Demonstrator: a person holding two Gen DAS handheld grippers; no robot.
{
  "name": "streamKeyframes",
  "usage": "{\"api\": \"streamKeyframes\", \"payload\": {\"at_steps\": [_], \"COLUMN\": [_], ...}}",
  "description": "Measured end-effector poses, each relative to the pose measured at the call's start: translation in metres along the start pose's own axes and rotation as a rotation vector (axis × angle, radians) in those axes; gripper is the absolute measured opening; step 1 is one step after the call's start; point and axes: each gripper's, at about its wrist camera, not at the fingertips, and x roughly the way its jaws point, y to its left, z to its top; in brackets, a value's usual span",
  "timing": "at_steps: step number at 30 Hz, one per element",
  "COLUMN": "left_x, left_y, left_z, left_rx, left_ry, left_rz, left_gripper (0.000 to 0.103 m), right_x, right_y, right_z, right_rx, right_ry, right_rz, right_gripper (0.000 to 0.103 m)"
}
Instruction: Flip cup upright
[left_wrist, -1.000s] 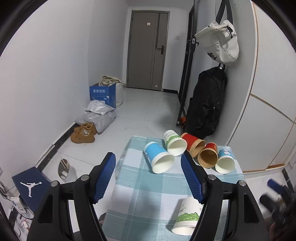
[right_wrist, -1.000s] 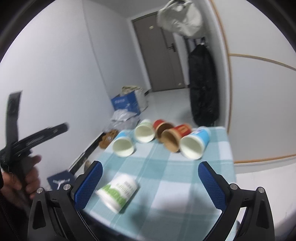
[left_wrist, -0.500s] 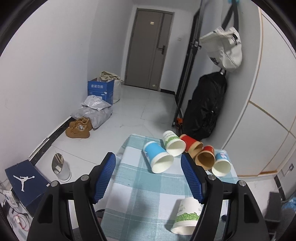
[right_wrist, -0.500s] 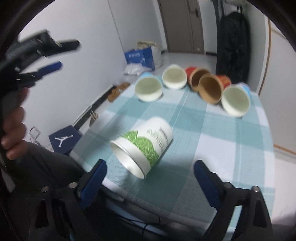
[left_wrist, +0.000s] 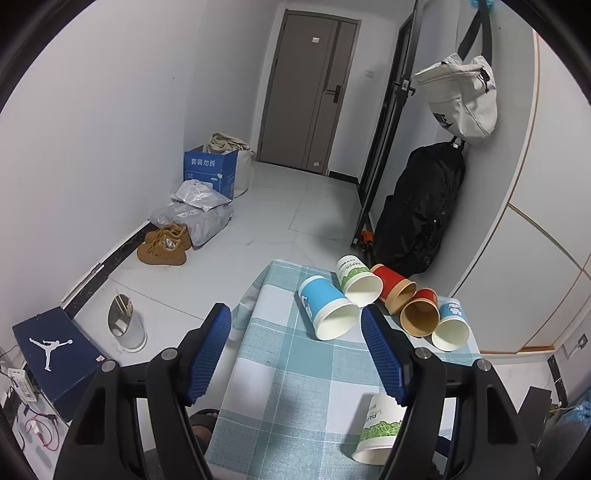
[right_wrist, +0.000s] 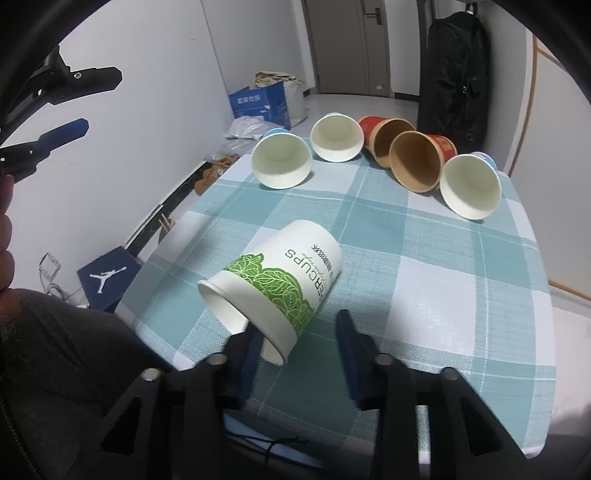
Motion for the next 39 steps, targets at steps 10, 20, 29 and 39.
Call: {"api": "streamKeyframes", "payload": {"at_steps": [10, 20, 29, 39], "left_x": [0.001, 0.003, 0.005, 0.011], "left_y": [-0.001, -0.005, -0.008, -0.006], "left_z": [-0.003, -0.006, -0.007, -0.005], "left_rx": [0.014, 0.016, 0.018, -0.01], "left_ry": [0.017, 0.038, 0.058, 0.088], "left_rz": [-0.016, -0.033, -0.051, -0.057], "left_gripper": [0.069, 0.069, 0.069, 0.069], "right_x": [-0.001, -0.027, -0.034, 0.003], "right_y": [-0.01, -0.027, -0.051, -0.071], "right_z": [0.006, 0.034, 0.066, 0.083], "right_rx": [0.043, 0.071, 0.064, 0.151], "right_ry": [0.01, -0.001, 0.234, 0.609], "right_rz": [-0.028, 0.027, 0.096, 0.125], "right_gripper": [0.003, 0.002, 0.002, 0.002]}}
